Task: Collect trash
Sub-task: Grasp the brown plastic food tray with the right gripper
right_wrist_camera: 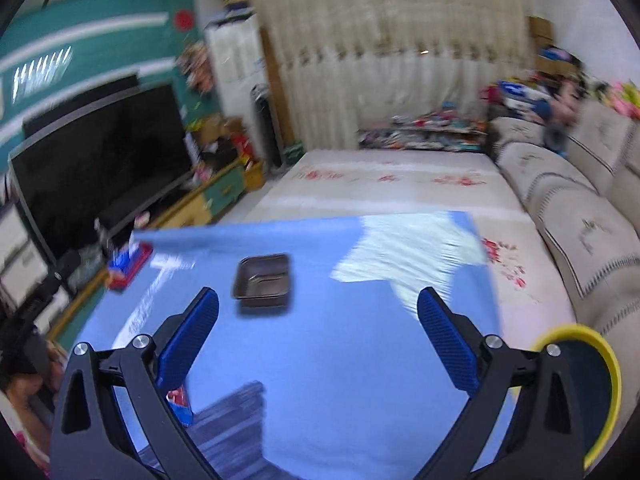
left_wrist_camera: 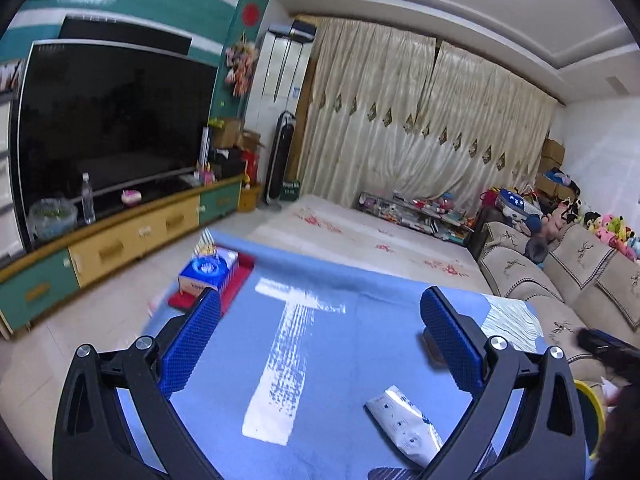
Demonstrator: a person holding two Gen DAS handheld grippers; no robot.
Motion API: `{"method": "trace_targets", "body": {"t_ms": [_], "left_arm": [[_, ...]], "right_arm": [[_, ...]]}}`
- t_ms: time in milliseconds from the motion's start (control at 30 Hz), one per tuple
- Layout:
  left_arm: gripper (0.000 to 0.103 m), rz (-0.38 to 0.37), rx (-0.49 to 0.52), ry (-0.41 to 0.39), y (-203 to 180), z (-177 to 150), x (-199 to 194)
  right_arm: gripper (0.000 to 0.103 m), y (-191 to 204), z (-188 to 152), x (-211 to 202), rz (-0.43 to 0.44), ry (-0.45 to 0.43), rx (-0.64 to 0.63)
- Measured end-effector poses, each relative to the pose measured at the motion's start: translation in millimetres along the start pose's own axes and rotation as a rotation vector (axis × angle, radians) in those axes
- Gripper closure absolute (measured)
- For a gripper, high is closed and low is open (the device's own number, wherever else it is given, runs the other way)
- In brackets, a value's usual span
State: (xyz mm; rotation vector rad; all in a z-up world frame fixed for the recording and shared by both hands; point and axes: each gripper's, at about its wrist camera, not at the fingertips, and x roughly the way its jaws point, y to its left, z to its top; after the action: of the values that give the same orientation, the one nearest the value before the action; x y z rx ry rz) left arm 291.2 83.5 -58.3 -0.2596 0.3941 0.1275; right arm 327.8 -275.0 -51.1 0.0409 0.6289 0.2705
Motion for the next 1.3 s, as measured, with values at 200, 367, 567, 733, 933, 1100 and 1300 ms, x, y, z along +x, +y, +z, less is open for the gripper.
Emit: {"method": "trace_targets", "body": {"t_ms": [200, 367, 567, 733, 933, 1100, 1300], "left_arm": [[0.005, 0.012, -0.023, 0.032, -1, -10, 21], [0.005, 0.014, -0.015, 0.026, -4, -17, 20], [0.005, 0.010, -0.015, 0.024, -5, -17, 15], [0.005, 0.006, -0.026, 0.036, -6, -18, 17], [0.005, 0.006, -0.008, 0.042, -10, -22, 20], [0.005, 0.005, 0.008, 0.042, -15, -25, 20], [0.005, 0.004, 0.005, 0.047, -16, -25, 21]], "right_arm": [[0.007, 35, 10, 85, -0.001, 0.135, -0.072], [0.007, 41, 10, 124, -0.016, 0.170, -0.077], [0.008, 52, 5, 161, -0.041, 0.225, -0.110], [0.008, 54, 6, 169, -0.047, 0.233, -0.109], [0.024, 59, 3, 181, -0.044, 0.293, -0.117], [0.036, 58, 3, 177, -0.049, 0.285, -0.124], [0.037, 58, 10, 156, -0.047, 0.244, -0.116]]}}
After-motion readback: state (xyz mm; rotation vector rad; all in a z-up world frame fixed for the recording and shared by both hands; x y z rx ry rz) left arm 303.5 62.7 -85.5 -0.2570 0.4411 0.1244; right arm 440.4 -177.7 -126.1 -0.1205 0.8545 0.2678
